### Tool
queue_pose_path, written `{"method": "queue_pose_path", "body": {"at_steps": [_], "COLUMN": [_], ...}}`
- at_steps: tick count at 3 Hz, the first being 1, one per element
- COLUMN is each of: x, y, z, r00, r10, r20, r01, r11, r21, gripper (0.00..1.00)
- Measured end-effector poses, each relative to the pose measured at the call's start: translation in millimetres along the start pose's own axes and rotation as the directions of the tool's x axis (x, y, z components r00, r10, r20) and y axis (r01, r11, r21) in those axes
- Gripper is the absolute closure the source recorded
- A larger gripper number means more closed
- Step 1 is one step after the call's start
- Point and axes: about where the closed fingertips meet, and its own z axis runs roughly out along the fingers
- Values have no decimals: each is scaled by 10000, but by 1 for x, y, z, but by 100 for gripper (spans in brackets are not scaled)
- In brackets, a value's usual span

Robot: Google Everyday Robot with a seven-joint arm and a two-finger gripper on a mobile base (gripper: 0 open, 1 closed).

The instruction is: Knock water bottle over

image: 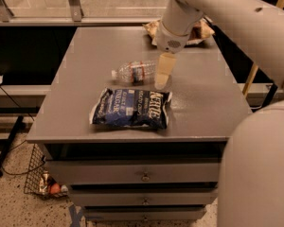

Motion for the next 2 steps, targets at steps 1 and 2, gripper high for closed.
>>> {"method": "queue_pose_path", "body": {"at_steps": [1,2], "x": [40,78], "y": [24,51], "z": [-27,-48], "r00": [9968,9878], "r10": [725,1392], "r20": [325,691], "r01": [-744,-1466], "r11": [9952,9823], "r21": [637,1166], "gripper": [0,0]}}
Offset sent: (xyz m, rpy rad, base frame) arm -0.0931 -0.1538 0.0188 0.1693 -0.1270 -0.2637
